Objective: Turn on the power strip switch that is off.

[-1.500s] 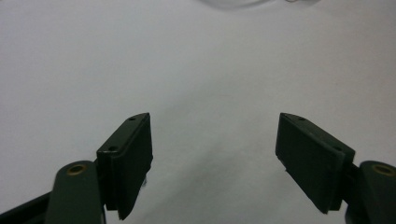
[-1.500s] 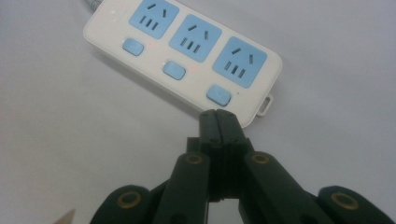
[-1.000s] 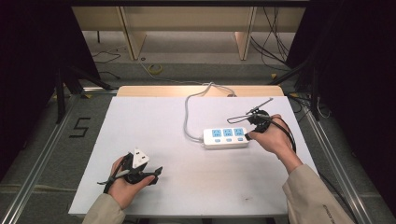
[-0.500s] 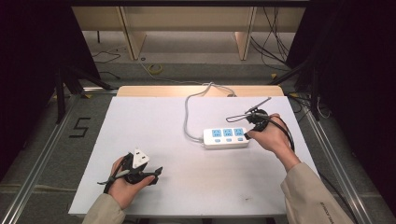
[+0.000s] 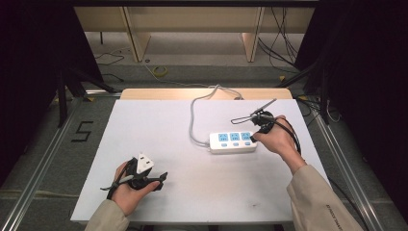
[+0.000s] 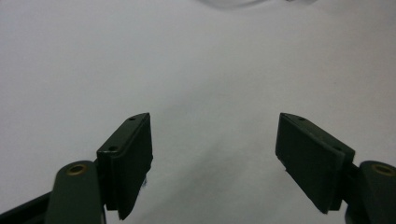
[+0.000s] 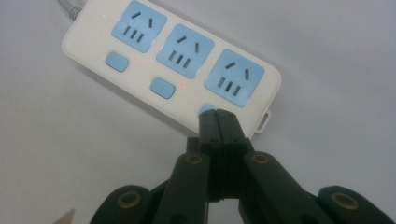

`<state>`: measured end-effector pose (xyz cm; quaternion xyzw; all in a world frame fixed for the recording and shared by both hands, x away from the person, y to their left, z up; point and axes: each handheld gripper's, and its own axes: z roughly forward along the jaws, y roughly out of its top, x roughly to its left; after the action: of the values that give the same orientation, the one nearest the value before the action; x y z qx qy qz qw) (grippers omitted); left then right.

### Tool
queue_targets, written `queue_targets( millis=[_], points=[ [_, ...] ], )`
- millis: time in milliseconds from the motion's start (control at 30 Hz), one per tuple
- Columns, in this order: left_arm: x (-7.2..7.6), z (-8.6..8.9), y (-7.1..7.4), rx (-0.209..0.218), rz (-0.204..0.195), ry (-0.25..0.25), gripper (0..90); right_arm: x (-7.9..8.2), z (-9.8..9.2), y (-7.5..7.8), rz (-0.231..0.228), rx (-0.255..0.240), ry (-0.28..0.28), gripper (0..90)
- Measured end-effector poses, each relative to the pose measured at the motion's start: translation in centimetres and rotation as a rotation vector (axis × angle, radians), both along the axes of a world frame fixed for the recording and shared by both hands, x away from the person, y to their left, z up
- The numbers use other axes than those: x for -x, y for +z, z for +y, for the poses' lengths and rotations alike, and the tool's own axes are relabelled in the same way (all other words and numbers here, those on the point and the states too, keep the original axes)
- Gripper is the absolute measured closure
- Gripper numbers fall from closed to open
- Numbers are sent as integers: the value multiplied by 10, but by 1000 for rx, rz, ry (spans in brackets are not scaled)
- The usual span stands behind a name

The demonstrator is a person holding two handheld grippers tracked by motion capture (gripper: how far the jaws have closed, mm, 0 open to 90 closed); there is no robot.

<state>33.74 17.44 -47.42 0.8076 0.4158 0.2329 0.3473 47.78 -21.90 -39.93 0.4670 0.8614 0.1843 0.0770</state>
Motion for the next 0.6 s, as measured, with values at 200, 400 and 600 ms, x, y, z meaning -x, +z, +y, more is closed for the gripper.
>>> queue_targets(
  millis=[200,400,600],
  points=[
    [0,0,0,1,-1,-1,272,-3,1,-1,11,4,-4,900],
    [0,0,0,-2,-3,-3,272,-6,2,-3,20,1,-6,900],
    [0,0,0,-2,-2,-4,273,-9,3,-6,31,6,-16,900]
  ],
)
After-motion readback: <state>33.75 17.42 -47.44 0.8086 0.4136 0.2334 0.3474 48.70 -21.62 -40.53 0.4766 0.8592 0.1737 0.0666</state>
